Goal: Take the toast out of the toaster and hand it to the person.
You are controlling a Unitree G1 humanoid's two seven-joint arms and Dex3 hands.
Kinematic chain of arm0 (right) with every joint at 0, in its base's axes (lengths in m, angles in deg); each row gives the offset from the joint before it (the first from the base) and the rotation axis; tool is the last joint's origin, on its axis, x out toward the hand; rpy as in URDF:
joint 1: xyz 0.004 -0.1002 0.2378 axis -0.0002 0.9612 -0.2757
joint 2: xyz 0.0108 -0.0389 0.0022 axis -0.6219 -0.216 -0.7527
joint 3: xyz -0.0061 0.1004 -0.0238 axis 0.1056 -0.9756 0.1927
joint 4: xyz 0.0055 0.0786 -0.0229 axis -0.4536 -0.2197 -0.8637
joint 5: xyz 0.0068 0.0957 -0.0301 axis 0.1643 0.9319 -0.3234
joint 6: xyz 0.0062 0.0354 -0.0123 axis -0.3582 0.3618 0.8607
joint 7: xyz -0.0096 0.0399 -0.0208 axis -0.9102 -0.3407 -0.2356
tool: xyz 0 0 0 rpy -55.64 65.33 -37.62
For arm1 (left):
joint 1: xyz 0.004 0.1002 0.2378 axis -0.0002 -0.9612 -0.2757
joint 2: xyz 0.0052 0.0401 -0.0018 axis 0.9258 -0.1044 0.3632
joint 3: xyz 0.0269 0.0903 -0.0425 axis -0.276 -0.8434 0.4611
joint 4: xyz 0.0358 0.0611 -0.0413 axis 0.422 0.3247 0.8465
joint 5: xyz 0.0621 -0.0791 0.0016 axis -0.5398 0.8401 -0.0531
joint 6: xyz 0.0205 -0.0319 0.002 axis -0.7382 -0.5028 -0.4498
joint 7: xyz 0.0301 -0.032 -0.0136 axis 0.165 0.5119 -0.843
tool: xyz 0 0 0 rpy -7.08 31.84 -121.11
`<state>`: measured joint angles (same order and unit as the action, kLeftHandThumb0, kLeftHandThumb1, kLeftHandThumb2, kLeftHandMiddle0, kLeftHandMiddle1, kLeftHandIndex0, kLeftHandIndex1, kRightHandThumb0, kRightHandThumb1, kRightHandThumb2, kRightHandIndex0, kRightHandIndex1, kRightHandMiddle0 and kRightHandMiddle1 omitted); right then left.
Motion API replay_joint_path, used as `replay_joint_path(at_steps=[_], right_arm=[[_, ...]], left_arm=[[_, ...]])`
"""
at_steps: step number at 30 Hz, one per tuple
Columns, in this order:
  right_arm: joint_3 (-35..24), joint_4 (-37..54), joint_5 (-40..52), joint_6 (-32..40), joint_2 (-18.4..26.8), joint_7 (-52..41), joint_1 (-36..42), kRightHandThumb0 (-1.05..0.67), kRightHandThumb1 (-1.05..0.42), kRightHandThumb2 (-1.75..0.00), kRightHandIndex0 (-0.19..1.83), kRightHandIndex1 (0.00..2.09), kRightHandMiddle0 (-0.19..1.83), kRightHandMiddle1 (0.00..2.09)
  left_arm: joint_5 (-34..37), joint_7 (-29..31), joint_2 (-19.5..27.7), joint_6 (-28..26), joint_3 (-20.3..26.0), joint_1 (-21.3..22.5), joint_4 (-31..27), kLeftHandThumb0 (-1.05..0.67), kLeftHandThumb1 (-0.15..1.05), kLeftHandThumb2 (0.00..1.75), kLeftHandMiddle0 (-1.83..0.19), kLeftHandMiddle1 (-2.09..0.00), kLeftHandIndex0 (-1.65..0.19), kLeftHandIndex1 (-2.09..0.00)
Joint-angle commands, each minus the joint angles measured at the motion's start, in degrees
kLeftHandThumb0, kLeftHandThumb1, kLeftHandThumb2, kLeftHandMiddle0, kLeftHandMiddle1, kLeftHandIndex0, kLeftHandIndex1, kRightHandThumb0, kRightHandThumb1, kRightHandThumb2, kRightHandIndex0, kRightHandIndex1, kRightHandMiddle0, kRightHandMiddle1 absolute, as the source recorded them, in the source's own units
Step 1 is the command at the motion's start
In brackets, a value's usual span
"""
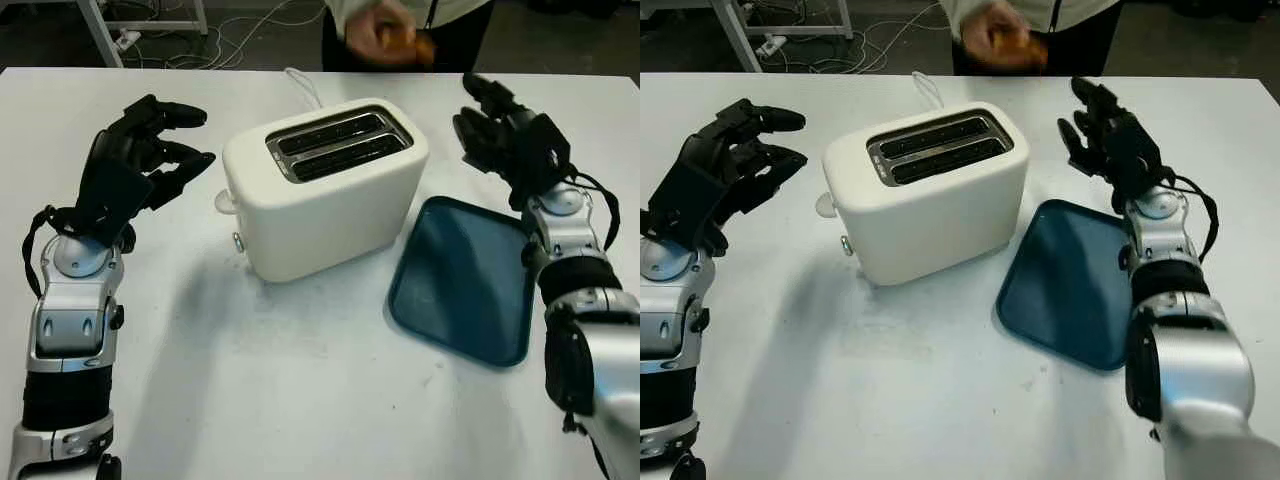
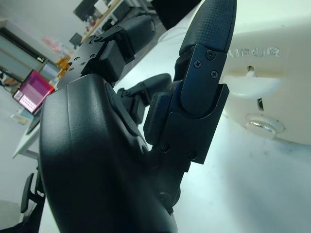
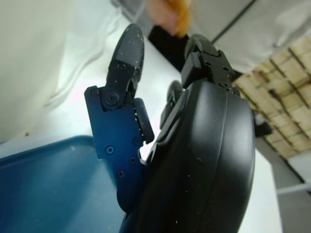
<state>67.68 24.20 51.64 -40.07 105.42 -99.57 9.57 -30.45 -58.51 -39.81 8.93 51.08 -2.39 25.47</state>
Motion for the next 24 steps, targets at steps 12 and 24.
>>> replay_joint_path(at_steps=[12,24], right_arm=[[2.39,54.60,7.02,8.89,-12.02,4.84,38.08,-0.69,-0.92,-0.70,0.23,0.12,0.26,0.08],[7.41,62.48,5.33,15.95,-19.23,10.36,45.55,-0.60,-0.92,-0.64,0.16,0.15,0.23,0.04]], left_arm=[[4.89,-2.75,-6.44,8.03,4.33,-9.05,-2.12,-0.88,0.92,0.04,-0.41,-1.11,-0.34,-0.93],[1.21,-10.65,-15.88,18.06,0.43,-18.69,-2.96,-0.92,0.92,0.18,-0.31,-1.19,-0.23,-1.04]])
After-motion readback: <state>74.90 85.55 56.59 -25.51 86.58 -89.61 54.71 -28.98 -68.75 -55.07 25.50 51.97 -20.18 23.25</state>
